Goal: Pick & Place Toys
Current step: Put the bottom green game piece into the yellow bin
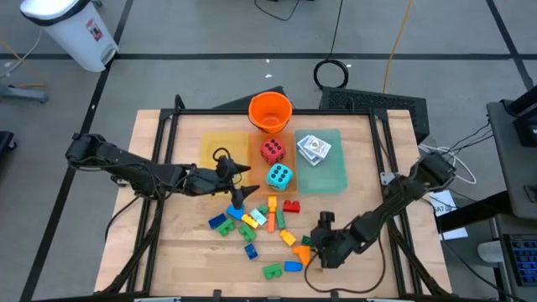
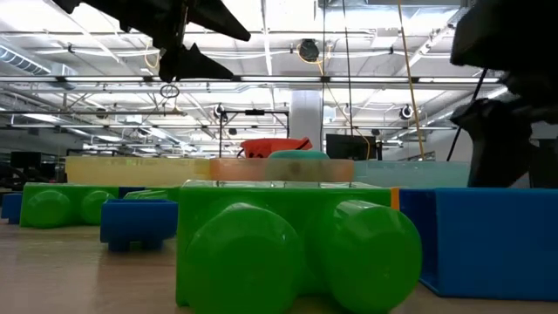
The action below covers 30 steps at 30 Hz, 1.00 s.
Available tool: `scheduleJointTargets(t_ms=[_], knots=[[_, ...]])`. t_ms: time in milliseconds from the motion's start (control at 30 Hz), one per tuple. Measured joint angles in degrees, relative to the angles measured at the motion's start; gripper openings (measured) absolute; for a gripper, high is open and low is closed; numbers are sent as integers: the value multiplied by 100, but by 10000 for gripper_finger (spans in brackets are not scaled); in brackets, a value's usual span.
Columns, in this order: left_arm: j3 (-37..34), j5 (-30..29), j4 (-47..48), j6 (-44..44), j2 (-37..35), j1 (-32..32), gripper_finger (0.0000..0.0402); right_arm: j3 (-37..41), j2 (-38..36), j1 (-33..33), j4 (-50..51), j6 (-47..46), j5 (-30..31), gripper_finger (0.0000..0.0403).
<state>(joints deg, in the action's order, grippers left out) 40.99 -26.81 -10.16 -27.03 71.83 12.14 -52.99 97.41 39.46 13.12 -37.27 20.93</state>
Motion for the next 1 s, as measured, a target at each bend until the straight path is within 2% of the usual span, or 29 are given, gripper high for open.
scheduleJointTargets(t_ms=[300,700,833,1000], knots=[[0,-15,0,-14,0,-11,386,-7,288,-157,-231,23,-19,232],[0,-17,-52,-34,-2,-11,387,-1,201,-194,-87,565,-23,106],[0,-17,-72,-52,-2,-11,386,17,-218,-313,430,673,36,102],[-2,66,-475,-336,100,-11,387,11,-942,-444,1012,833,669,118]])
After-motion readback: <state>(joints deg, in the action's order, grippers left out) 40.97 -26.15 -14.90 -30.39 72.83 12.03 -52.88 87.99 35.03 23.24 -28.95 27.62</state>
